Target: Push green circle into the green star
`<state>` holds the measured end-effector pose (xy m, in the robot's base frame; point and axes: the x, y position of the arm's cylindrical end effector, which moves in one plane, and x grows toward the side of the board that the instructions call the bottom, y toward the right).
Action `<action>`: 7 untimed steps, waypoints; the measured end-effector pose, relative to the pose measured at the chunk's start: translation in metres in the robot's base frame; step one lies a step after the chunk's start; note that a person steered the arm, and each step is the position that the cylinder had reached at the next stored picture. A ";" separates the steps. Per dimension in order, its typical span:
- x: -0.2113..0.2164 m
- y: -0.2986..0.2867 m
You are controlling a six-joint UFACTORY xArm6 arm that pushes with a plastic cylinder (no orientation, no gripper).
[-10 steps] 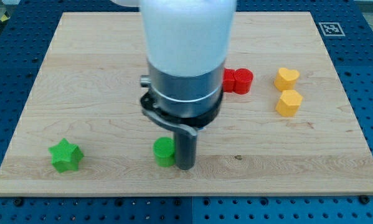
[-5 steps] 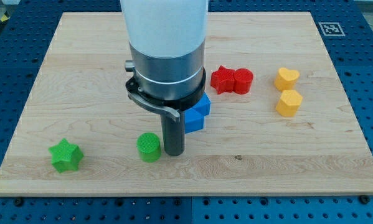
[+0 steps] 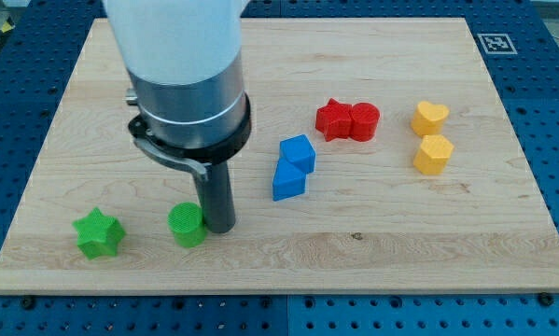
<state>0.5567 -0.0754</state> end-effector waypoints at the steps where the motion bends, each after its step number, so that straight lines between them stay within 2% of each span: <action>1: 0.000 -0.015; 4: 0.000 -0.049; 7: -0.001 -0.031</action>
